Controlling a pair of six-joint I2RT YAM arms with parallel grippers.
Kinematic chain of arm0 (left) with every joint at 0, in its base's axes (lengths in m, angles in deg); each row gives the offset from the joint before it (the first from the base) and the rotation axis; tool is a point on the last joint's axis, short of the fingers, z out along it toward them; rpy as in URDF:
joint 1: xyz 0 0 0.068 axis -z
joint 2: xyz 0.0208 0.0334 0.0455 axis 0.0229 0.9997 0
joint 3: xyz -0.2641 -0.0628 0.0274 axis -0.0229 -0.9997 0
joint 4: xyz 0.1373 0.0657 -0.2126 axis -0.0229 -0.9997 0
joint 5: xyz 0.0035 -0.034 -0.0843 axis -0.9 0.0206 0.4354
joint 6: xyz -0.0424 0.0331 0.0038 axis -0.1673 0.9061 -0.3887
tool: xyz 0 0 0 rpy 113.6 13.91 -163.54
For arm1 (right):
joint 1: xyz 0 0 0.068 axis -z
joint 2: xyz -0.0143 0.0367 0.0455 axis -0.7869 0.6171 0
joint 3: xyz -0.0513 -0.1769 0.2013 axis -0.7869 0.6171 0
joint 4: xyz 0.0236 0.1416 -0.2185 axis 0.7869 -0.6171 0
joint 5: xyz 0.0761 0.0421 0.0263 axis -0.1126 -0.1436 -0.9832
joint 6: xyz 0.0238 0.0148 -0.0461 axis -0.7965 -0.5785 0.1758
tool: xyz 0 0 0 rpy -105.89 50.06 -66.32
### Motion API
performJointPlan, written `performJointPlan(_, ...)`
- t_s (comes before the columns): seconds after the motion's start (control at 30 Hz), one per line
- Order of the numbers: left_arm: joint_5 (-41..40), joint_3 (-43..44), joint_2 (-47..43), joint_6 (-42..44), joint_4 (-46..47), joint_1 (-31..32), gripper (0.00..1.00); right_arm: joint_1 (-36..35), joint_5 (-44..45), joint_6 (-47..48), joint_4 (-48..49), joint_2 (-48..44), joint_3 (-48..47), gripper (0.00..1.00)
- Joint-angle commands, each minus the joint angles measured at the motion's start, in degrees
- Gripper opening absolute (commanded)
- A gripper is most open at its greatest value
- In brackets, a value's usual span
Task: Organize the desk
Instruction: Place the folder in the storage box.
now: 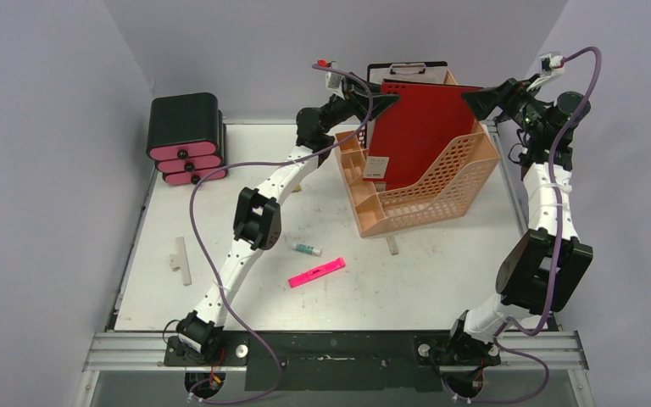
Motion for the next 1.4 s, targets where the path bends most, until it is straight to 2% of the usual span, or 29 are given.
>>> performJointPlan(0.0, 2.0, -0.7, -3.4, 1.6, 1.9, -1.1, 0.00, -0.4, -1.9, -4.0, 9.5, 0.7, 0.0, 0.92)
performJointPlan(0.17, 2.3, -0.8, -3.8, 1.4, 1.9, -1.0, 0.00, -0.6, -4.9, -5.5, 12.8, 2.0, 0.3, 0.93)
performJointPlan(0.3, 2.2, -1.0, -4.1, 1.3, 1.7, -1.1, 0.00, -0.7, -9.5, -9.8, 20.0, 3.0, 1.8, 0.98)
performJointPlan(0.47, 2.3, -1.1, -4.5, 1.1, 1.5, -1.2, 0.00, -0.6, -17.3, -8.4, 25.2, 4.1, 2.9, 0.90)
performJointPlan(0.57, 2.3, -1.3, -4.7, 1.1, 1.5, -1.2, 0.00, -0.1, -19.9, -5.4, 23.9, 5.1, 2.4, 0.80)
performJointPlan(0.67, 2.4, -1.3, -4.8, 1.1, 1.4, -1.2, 0.00, 0.0, -20.7, 0.0, 17.6, 6.4, 0.1, 0.64)
performJointPlan(0.8, 2.5, -1.4, -4.9, 1.0, 1.3, -1.2, 0.00, 0.2, -17.8, 9.4, 5.6, 7.7, -3.3, 0.22)
performJointPlan(0.9, 2.5, -1.4, -4.9, 1.0, 1.3, -1.2, 0.00, 0.2, -15.1, 17.2, -3.1, 7.9, -5.6, 0.16)
performJointPlan(1.03, 2.7, -1.4, -4.9, 1.0, 1.4, -1.2, 0.00, 0.3, -11.9, 18.3, -5.9, 7.5, -7.6, 0.06)
performJointPlan(1.37, 3.8, -1.6, -4.9, 0.4, 2.4, -0.5, 0.00, 0.3, -3.4, 21.8, -14.6, 7.6, -14.8, 0.05)
